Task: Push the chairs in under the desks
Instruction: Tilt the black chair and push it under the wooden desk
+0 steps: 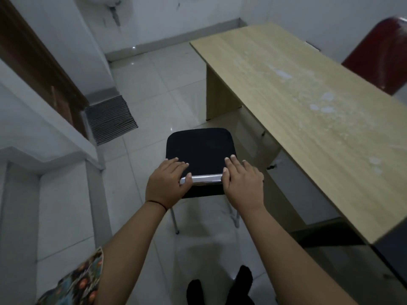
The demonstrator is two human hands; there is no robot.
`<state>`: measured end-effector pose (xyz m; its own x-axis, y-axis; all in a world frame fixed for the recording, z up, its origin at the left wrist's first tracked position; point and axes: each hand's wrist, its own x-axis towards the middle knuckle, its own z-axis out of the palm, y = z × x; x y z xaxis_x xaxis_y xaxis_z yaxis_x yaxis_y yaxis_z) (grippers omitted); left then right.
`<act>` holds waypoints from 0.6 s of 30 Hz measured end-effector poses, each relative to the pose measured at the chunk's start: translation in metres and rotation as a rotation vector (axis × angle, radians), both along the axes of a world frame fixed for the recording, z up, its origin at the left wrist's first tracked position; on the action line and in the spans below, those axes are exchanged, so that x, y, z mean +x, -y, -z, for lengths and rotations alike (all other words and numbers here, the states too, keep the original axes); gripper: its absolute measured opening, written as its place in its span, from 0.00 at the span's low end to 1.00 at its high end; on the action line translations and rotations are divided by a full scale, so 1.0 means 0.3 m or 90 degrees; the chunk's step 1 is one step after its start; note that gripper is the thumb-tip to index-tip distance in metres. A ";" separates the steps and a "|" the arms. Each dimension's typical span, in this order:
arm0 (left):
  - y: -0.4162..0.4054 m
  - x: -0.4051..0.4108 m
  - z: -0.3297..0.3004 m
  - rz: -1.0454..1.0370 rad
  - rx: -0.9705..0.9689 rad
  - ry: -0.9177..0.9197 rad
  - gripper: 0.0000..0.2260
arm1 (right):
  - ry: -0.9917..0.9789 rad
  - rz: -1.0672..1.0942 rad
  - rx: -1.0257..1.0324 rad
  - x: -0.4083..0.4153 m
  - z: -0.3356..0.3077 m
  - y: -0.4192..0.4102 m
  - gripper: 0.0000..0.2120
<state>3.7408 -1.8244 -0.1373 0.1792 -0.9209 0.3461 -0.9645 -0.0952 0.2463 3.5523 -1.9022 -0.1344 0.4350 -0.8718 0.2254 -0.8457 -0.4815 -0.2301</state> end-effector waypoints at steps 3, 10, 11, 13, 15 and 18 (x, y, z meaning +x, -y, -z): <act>0.059 0.037 -0.016 0.058 0.040 0.016 0.19 | -0.038 0.039 -0.002 0.017 0.005 0.009 0.24; 0.137 0.081 -0.035 0.081 0.108 0.056 0.23 | -0.082 0.039 -0.036 0.055 -0.010 0.084 0.25; 0.139 0.078 -0.034 0.070 0.105 0.048 0.23 | -0.090 0.022 -0.046 0.055 -0.013 0.105 0.25; 0.140 0.068 -0.035 0.047 0.100 0.022 0.22 | -0.097 -0.013 -0.072 0.052 -0.014 0.133 0.24; 0.144 0.065 -0.039 0.041 0.091 -0.004 0.22 | -0.087 -0.032 -0.098 0.049 -0.010 0.143 0.22; 0.151 0.083 -0.041 0.064 0.057 -0.019 0.20 | -0.050 -0.023 -0.139 0.051 0.008 0.140 0.20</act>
<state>3.7657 -1.8696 -0.1251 0.0928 -0.9616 0.2581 -0.9628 -0.0206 0.2694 3.5676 -1.9443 -0.1368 0.4883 -0.7901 0.3707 -0.8386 -0.5424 -0.0515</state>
